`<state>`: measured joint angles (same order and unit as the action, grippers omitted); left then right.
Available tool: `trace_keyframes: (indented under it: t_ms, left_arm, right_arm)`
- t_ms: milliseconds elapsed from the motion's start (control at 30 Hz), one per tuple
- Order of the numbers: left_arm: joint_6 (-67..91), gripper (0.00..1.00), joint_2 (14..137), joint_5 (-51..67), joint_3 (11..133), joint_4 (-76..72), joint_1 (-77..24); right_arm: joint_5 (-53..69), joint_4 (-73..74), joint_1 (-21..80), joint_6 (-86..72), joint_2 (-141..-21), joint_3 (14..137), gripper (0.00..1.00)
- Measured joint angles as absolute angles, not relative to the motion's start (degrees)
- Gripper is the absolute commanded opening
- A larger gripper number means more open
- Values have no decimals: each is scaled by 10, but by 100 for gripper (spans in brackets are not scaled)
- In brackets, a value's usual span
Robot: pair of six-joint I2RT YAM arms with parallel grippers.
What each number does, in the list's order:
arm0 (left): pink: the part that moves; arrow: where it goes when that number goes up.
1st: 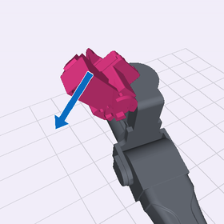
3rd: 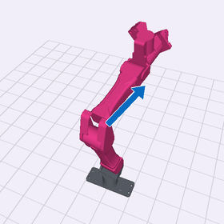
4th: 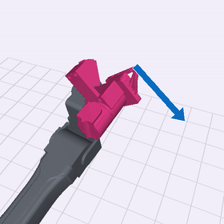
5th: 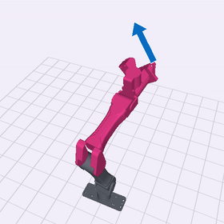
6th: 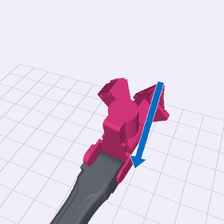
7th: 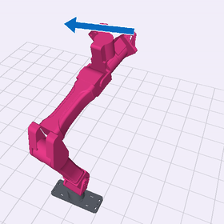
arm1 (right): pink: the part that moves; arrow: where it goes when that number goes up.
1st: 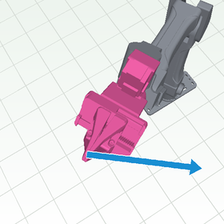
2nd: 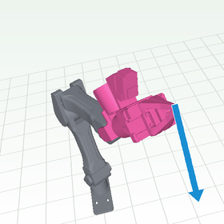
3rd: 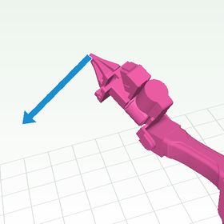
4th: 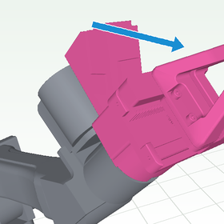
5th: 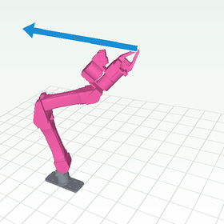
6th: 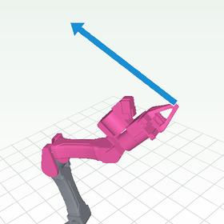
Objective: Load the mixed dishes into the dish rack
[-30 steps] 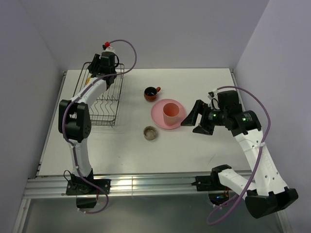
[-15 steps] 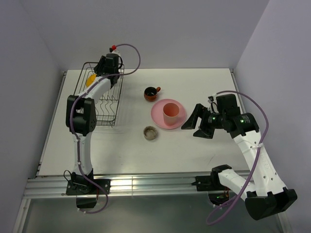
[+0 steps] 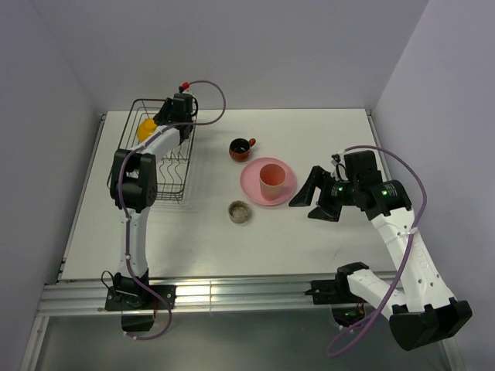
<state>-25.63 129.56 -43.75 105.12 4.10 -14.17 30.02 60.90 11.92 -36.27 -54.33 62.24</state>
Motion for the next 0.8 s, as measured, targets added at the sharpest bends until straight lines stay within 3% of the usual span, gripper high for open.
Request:
trace_keyframes:
  t_ms: [800]
  left_arm:
    - [-245, 3, 1331, -449, 1060, 50, -166]
  right_arm:
    - [311, 605, 105, -361, -541, 612, 84]
